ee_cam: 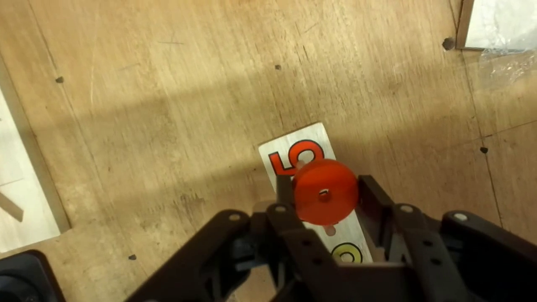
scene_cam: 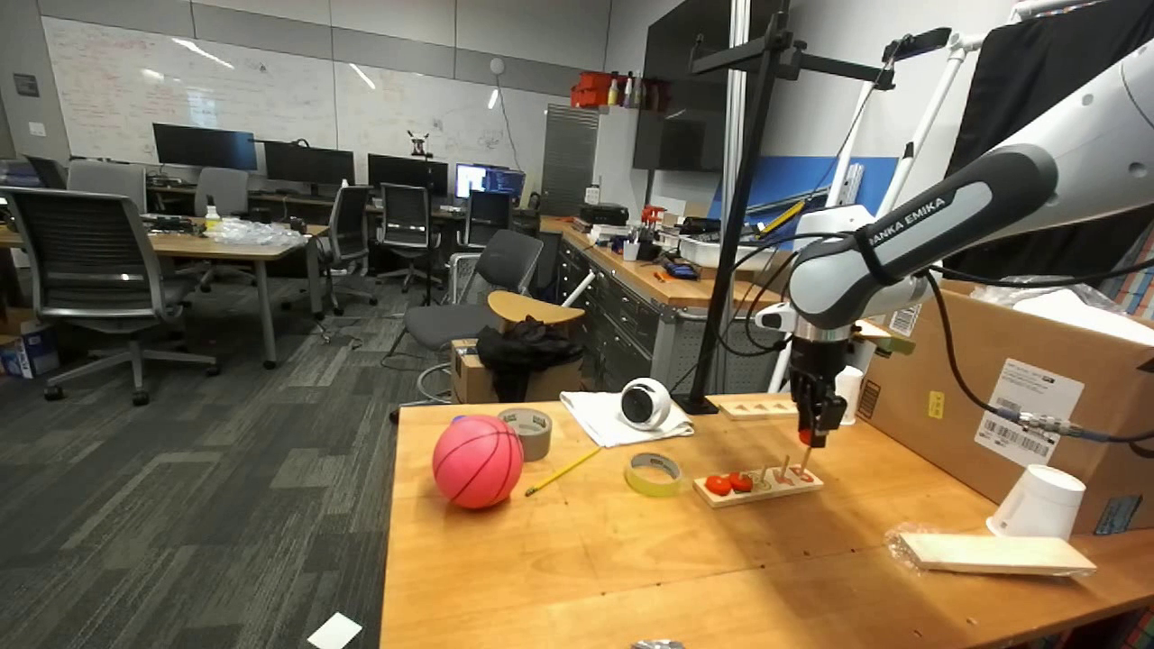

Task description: Move one right block to the first right position, then the left block, then the remaining block to the first right position

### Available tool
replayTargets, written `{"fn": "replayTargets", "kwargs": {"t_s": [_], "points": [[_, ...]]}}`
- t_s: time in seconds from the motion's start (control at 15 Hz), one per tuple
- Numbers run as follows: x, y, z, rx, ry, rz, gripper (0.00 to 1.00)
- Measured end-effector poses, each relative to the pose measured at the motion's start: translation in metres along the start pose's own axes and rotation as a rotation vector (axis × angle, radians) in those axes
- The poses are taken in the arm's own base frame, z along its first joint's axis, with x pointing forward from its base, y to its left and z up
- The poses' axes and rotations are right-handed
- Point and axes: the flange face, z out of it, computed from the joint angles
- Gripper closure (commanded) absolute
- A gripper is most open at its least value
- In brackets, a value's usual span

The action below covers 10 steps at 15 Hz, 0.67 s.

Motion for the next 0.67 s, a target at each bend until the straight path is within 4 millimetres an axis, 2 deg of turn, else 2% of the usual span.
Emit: {"fn": "replayTargets", "kwargs": {"t_s": [0.33,0.67], "points": [[-0.008,-0.001,0.009,0.02,0.005,0.036,0.74],[-0.004,-0.002,0.015,0.019,0.038,0.056,0.74]]}}
